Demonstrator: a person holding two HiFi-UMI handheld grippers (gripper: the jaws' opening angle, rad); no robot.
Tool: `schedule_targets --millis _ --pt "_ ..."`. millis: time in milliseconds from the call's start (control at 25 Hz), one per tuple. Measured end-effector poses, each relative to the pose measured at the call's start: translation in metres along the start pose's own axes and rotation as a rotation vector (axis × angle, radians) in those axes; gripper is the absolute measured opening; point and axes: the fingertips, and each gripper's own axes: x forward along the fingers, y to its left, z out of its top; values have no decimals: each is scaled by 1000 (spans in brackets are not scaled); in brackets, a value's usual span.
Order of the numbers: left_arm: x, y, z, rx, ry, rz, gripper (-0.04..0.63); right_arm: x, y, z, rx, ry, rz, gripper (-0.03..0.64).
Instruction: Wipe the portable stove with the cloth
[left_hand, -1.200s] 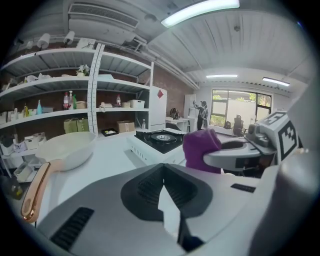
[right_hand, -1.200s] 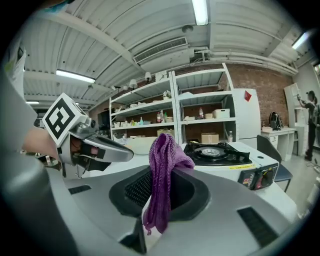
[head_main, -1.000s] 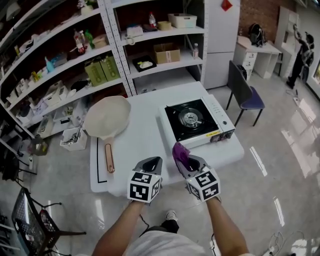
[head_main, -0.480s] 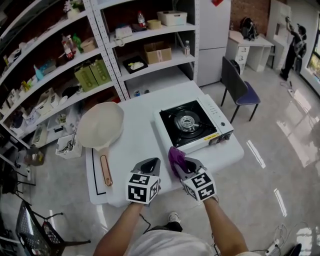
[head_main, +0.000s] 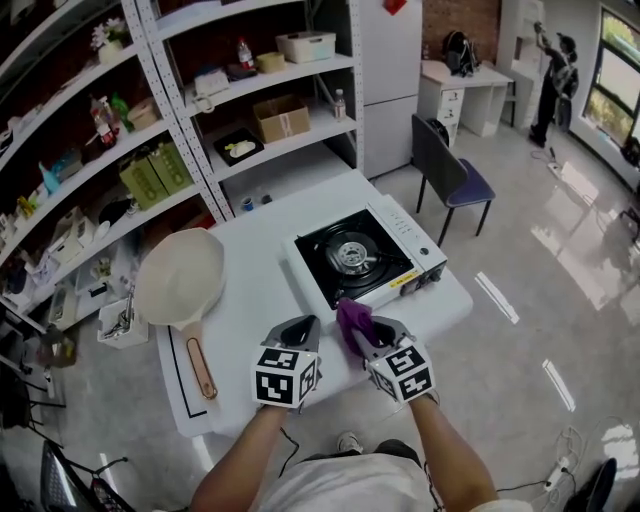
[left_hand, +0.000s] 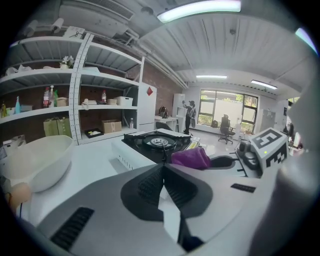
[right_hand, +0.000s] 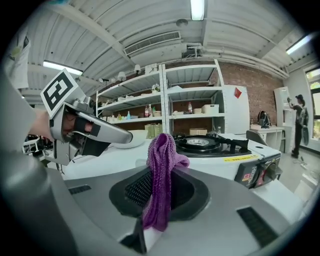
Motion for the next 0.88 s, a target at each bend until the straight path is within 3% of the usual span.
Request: schedule_targets --millis 400,880 --pt "15 -4 17 13 -14 -14 3 -15 -45 -4 16 2 -73 61" --pt "32 -5 31 8 3 40 3 -30 -93 -6 29 -7 -80 61"
